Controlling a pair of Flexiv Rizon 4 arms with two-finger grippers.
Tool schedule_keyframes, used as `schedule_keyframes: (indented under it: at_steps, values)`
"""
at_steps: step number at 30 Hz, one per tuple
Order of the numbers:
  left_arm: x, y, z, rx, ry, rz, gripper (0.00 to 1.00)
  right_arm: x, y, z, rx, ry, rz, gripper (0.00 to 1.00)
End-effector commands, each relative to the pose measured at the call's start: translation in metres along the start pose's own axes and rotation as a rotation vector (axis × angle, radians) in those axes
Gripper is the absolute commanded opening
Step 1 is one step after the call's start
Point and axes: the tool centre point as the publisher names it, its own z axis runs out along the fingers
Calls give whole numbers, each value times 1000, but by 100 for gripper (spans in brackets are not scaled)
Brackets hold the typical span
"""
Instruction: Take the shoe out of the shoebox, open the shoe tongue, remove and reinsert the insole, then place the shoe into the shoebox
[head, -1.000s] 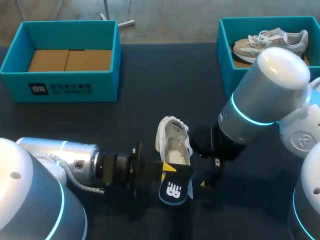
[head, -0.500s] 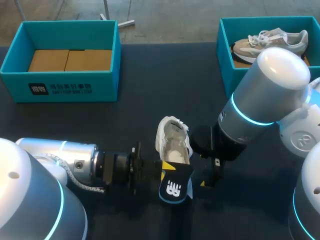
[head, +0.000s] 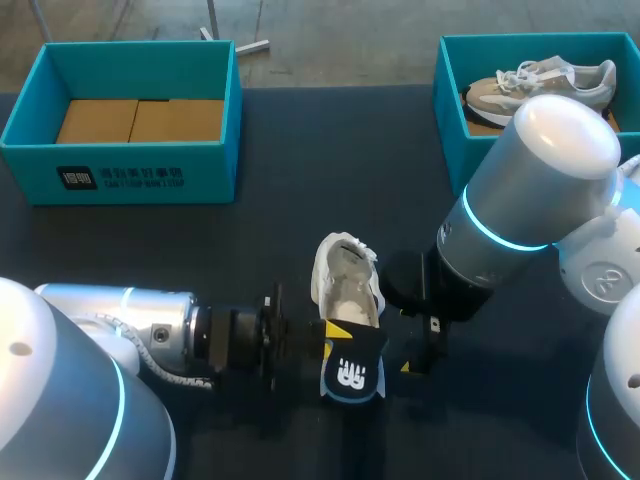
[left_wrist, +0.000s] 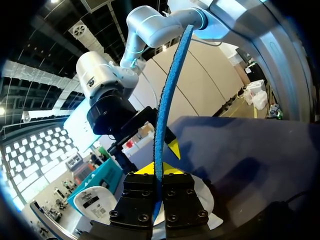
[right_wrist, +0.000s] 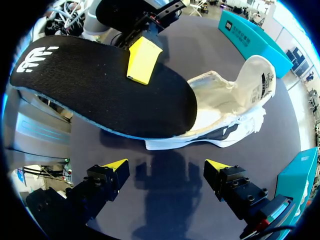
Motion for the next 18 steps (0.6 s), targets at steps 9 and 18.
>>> schedule_keyframes:
  at_steps: [9,18]
  values:
    - [1,3,2,-18,-23,-11,0,1,0,1,2,-3,1,100]
    - [0,6,3,-27,-30,-13,0,1,0,1,2,-3,1,100]
